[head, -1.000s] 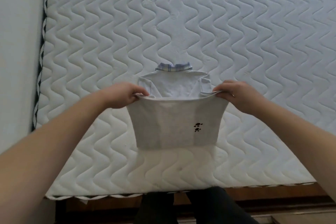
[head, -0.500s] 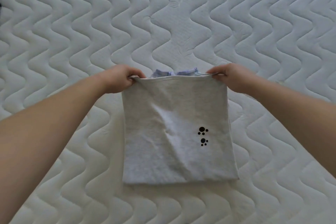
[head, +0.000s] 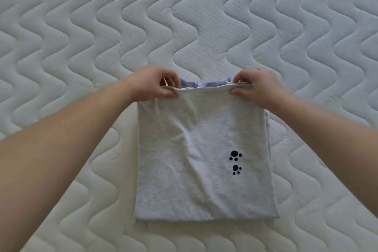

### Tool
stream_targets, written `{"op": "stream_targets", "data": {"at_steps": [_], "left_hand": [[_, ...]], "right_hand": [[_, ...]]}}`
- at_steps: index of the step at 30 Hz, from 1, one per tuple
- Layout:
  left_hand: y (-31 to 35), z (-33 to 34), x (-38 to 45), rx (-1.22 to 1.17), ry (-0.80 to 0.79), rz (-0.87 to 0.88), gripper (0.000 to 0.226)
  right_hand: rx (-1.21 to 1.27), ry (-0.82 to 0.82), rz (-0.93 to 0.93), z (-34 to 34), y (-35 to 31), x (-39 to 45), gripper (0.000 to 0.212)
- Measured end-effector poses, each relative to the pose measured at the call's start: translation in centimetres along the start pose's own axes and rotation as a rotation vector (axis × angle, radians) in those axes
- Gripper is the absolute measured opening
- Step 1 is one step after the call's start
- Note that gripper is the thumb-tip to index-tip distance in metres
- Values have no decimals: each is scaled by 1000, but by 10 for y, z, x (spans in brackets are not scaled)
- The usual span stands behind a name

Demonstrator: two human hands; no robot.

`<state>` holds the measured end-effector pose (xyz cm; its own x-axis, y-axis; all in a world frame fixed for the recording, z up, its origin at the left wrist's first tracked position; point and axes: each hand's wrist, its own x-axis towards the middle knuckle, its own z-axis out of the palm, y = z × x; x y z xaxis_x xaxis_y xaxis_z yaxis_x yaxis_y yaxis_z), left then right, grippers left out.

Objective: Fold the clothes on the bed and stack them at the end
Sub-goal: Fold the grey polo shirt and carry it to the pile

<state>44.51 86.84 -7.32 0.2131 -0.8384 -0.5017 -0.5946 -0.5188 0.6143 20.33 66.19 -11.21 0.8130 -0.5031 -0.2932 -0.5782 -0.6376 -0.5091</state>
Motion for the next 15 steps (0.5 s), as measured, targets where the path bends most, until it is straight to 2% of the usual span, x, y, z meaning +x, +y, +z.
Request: {"op": "stream_targets", "data": {"at_steps": [2,5,7,9,12,15], "left_hand": [[-1,1,-2,-54,52,28,22],[-5,8,5,-22,144,-2,20],[-8,17,14,22,169,-59,17],[-10,28,22,45,163,-158,24],[-9,28,31,104,78,-268,45],[0,15,36,308,-134,-253,43]], "right_hand": [[26,0,-37,3,1,0,24],[27,-19,10,6,3,5,28],[61,-58,85,8,2,10,37],[70,-120,159,7,-1,17,47],[-139,-300,150,-1,-9,29,48],[-310,-400,104,-11,-19,36,39]]}}
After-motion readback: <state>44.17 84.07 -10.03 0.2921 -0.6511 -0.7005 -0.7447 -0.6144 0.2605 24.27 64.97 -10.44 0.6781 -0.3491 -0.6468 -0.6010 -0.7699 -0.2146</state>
